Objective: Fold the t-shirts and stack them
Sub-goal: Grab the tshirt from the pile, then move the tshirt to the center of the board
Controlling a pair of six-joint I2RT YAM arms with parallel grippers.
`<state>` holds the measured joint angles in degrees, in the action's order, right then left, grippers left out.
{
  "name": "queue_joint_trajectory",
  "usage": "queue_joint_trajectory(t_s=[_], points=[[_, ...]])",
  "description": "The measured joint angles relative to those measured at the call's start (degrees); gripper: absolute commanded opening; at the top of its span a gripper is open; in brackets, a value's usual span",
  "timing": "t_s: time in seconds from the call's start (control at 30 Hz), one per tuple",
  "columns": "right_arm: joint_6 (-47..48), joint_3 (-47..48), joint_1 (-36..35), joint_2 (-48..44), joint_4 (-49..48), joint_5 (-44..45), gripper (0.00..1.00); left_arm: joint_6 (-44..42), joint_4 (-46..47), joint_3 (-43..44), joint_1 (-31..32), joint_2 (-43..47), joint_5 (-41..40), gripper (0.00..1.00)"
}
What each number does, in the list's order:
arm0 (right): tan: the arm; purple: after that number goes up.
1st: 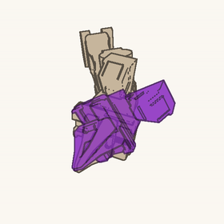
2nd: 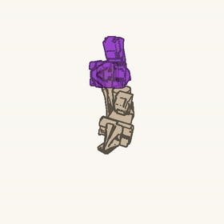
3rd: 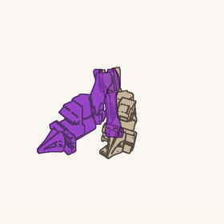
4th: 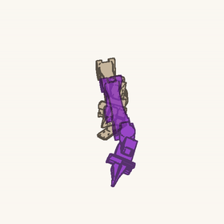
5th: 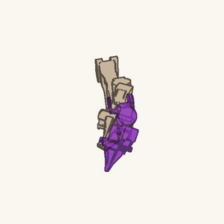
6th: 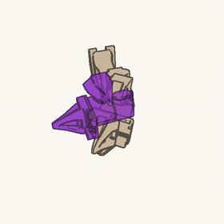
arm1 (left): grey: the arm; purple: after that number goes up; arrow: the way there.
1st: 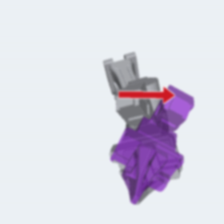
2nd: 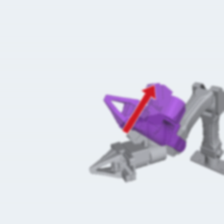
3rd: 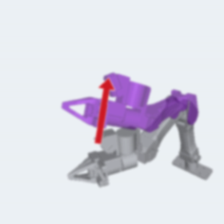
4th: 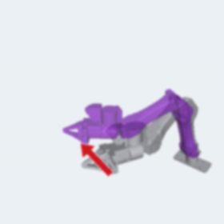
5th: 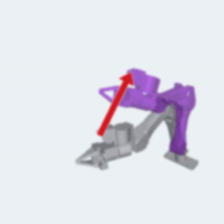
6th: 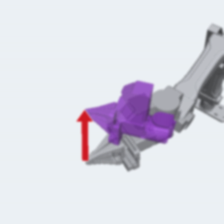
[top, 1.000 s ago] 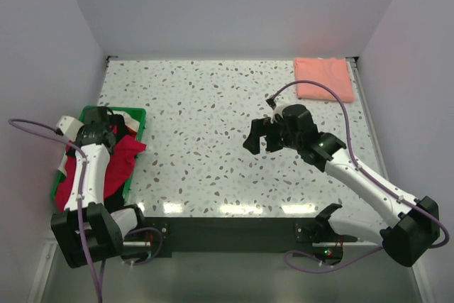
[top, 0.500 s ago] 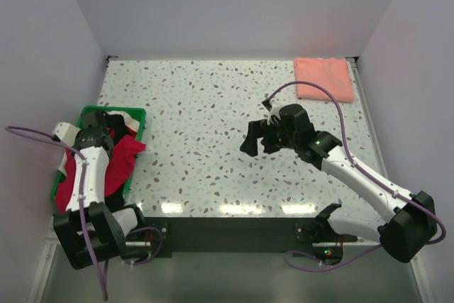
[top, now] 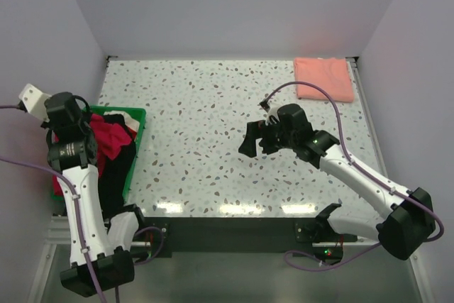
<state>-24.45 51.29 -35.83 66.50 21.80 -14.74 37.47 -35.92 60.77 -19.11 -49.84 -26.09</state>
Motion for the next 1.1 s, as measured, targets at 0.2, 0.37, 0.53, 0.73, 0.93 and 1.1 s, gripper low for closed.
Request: queue_joint_trajectory(t_s=[0.2, 0.37, 0.53, 0.73, 0.93, 1.1], points=[[0.0, 0.0, 0.0, 0.3, 0.0, 0.1, 0.99, -2.1, 1.9, 17.7, 0.8, -5.0, 12.6, 0.0], [0.0, 0.9, 0.0, 0.3, 0.1, 0.7, 0.99, -2.2, 5.2, 30.8, 8.1, -11.3, 20.7, 0.0], [0.0, 1.9, 0.0, 0.2, 0.2, 2.9, 0.99, -2.9, 7.5, 36.6, 25.4, -16.8, 22.5, 0.0], [0.0, 2.2, 0.0, -1.9, 1.4, 8.2, 0.99, -4.2, 9.1, 34.9, 41.7, -22.9, 20.9, 0.0], [-0.3, 2.2, 0.0, -4.2, 1.7, 13.0, 0.99, -4.0, 12.3, 21.4, 45.5, -22.9, 21.6, 0.22], [-1.2, 1.4, 0.0, -5.2, 2.0, 16.0, 0.99, -2.1, 14.7, 7.4, 45.4, -22.9, 22.1, 0.42]])
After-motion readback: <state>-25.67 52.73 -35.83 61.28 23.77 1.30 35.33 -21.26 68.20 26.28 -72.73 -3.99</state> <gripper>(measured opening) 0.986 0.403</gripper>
